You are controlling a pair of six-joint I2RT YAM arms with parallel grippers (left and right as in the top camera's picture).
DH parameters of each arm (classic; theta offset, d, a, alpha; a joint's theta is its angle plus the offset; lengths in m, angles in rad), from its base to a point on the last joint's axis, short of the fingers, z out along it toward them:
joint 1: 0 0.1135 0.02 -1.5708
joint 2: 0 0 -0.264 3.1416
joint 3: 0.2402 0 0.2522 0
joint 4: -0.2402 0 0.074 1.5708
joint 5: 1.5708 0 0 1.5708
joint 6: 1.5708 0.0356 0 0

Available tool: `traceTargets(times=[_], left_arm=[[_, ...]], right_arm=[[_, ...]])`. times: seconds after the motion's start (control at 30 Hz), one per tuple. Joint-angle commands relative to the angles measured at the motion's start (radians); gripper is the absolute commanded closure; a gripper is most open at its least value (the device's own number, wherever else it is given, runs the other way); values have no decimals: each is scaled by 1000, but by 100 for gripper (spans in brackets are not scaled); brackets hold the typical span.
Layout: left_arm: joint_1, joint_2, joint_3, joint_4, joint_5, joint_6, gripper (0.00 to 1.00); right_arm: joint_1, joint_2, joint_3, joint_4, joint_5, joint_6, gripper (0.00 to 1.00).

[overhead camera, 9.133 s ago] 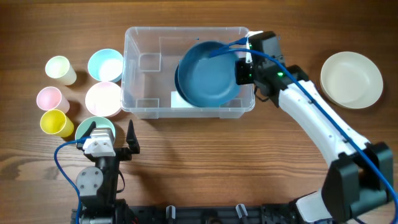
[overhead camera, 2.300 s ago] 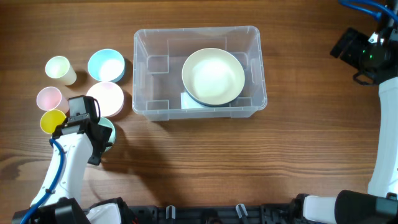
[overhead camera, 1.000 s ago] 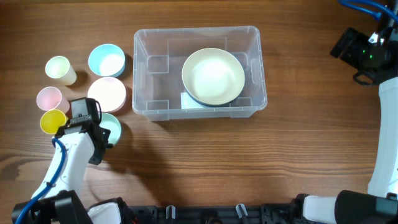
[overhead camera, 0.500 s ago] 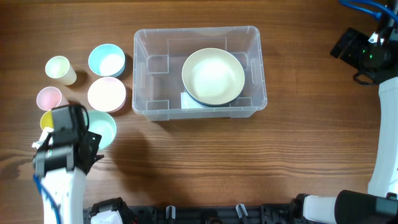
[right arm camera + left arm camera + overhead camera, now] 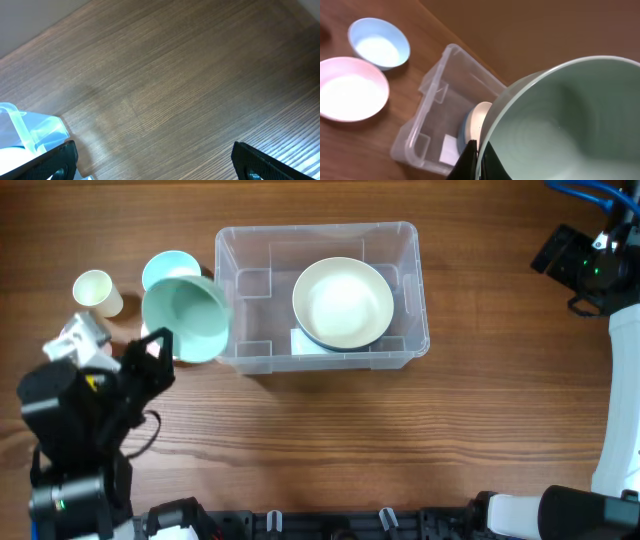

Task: Pack container
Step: 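Lift the mint bowl and lower it into the container's left side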

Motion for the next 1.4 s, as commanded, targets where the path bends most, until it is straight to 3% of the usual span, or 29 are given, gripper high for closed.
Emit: traceTargets(times=[0.0, 0.17, 0.37, 0.57, 0.67, 0.77, 1.07, 1.1, 1.13, 1.17, 1.37], left_arm=[[-64, 138, 101, 40, 27, 30, 96], [-231, 332, 248, 39, -162, 30, 96], [-452, 605, 358, 47, -555, 30, 96], [-463, 866, 358, 150, -554, 33, 96], [-462, 941, 358, 209, -555, 104, 96], [-463, 982, 358, 256, -555, 162, 96], [-458, 1057, 357, 270, -621, 166, 96], [-458, 1057, 357, 270, -621, 165, 94], [-458, 1057, 358, 270, -621, 165, 85], [-459, 1057, 358, 270, -621, 166, 67], [-459, 1032, 358, 267, -622, 202, 62]], right_arm=[[-1, 3, -2, 3, -6, 8, 0], [-1, 3, -2, 3, -6, 7, 0], [-1, 3, -2, 3, -6, 8, 0], [-1, 3, -2, 3, -6, 8, 0], [-1, 3, -2, 3, -6, 7, 0], [-1, 3, -2, 3, -6, 8, 0], [-1, 3, -2, 3, -6, 7, 0], [-1, 3, -2, 3, -6, 7, 0], [-1, 3, -2, 3, -6, 8, 0], [-1, 3, -2, 3, -6, 8, 0], [-1, 3, -2, 3, -6, 8, 0]])
